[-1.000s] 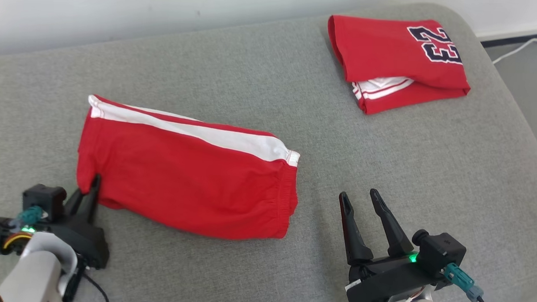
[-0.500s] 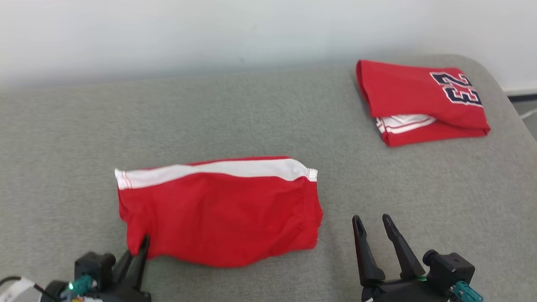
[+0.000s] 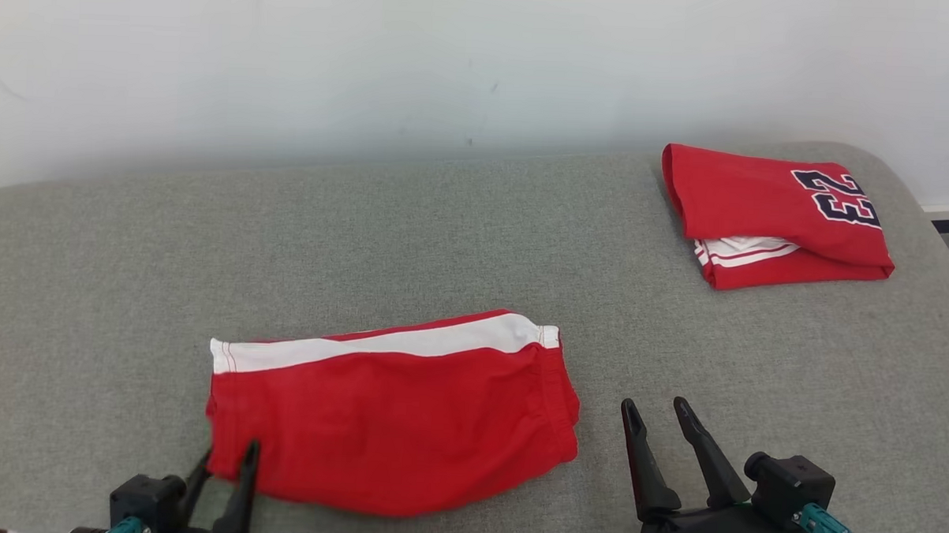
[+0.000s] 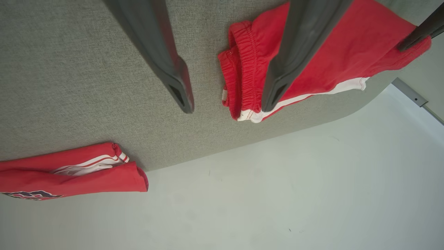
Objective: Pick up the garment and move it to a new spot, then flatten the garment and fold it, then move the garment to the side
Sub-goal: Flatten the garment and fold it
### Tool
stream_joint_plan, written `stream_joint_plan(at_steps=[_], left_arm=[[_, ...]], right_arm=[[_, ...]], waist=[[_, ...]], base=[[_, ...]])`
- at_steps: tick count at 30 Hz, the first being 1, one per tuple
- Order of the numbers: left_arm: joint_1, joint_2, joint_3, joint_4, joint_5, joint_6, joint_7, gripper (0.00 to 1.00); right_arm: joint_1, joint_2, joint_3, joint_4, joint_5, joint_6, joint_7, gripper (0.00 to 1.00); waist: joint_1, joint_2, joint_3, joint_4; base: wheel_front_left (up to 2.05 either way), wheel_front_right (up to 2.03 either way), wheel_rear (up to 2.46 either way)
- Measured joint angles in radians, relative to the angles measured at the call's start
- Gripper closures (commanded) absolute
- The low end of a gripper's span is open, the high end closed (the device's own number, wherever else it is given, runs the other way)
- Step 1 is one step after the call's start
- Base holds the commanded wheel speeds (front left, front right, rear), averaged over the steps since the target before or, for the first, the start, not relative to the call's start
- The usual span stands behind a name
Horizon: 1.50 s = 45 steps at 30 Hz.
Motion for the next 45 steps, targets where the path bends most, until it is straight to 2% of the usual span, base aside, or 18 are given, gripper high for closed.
stream_joint_plan(at_steps=[5, 13, 18, 23, 29, 45], left_arm=[[0.036, -0.011, 0.052, -0.038, 0.018, 0.013, 0.000, 0.00], [0.151, -0.053, 0.196, -0.289, 0.128, 0.065, 0.000, 0.00], [0.213, -0.072, 0.268, -0.401, 0.192, 0.087, 0.000, 0.00], [0.259, -0.094, 0.306, -0.456, 0.215, 0.091, 0.000, 0.00], [0.339, -0.116, 0.366, -0.516, 0.253, 0.126, 0.000, 0.00], [0.315, -0.133, 0.350, -0.435, 0.265, 0.063, 0.000, 0.00]], right_arm=[[0.000, 0.000, 0.000, 0.006, 0.004, 0.000, 0.000, 0.00], [0.001, -0.012, -0.034, 0.001, -0.048, 0.000, -0.045, 0.00], [0.002, -0.013, -0.060, 0.002, -0.096, 0.000, -0.059, 0.00], [0.009, -0.010, -0.089, 0.003, -0.112, 0.000, -0.067, 0.00], [0.045, -0.002, -0.138, -0.005, -0.132, 0.000, -0.089, 0.00], [0.064, 0.014, -0.129, 0.031, -0.178, 0.000, -0.090, 0.00]], waist=[[0.0000, 0.0000, -0.005, 0.001], [0.0001, 0.0000, -0.022, 0.031], [0.0001, 0.0000, -0.038, 0.057], [0.0001, 0.0000, -0.053, 0.072], [0.0000, 0.0000, -0.072, 0.089], [0.0002, 0.0000, -0.078, 0.125]], base=[[0.00, 0.00, 0.00], [0.00, 0.00, 0.00], [0.00, 0.00, 0.00], [0.00, 0.00, 0.00], [0.00, 0.00, 0.00], [0.00, 0.00, 0.00]])
